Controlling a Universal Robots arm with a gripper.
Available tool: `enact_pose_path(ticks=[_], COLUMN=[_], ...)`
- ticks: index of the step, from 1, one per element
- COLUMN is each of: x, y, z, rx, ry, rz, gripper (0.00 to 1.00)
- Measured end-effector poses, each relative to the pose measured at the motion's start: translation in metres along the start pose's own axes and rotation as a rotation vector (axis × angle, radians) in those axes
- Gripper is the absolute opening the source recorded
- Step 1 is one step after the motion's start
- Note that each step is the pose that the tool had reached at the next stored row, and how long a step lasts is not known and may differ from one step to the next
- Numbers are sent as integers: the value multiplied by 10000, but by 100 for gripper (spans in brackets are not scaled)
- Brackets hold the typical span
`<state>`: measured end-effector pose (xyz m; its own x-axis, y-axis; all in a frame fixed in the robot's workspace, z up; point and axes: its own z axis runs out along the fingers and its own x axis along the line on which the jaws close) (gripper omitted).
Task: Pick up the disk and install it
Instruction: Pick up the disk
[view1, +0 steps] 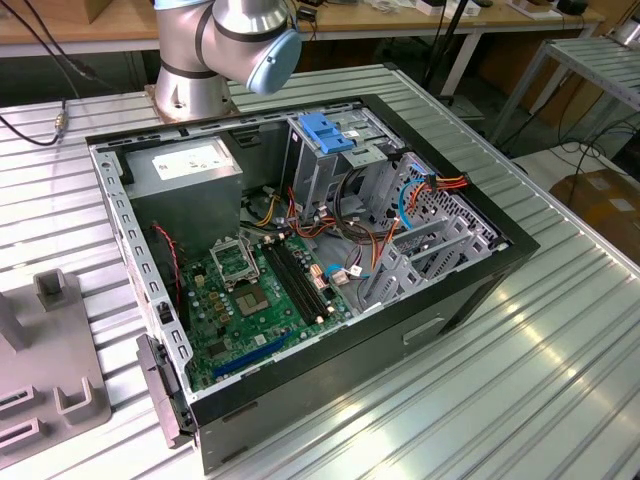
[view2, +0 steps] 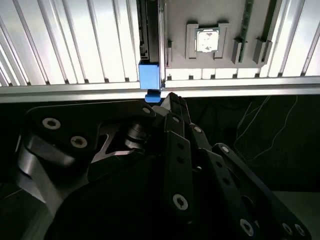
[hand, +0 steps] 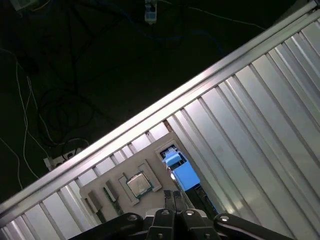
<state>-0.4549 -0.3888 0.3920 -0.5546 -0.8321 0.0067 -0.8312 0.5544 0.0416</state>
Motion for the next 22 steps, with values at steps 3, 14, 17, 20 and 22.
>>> enact_pose_path(ticks=[3,14,17,20,22], x=[0,0,0,0,-3], y=[0,0,0,-1,-3], z=[0,0,1,4,5], rx=[0,3,6,11,11], ry=[2,17,39,63,78], rz=[-59,-427,-945,-1532,-1837], gripper=[10,10,10,10,10])
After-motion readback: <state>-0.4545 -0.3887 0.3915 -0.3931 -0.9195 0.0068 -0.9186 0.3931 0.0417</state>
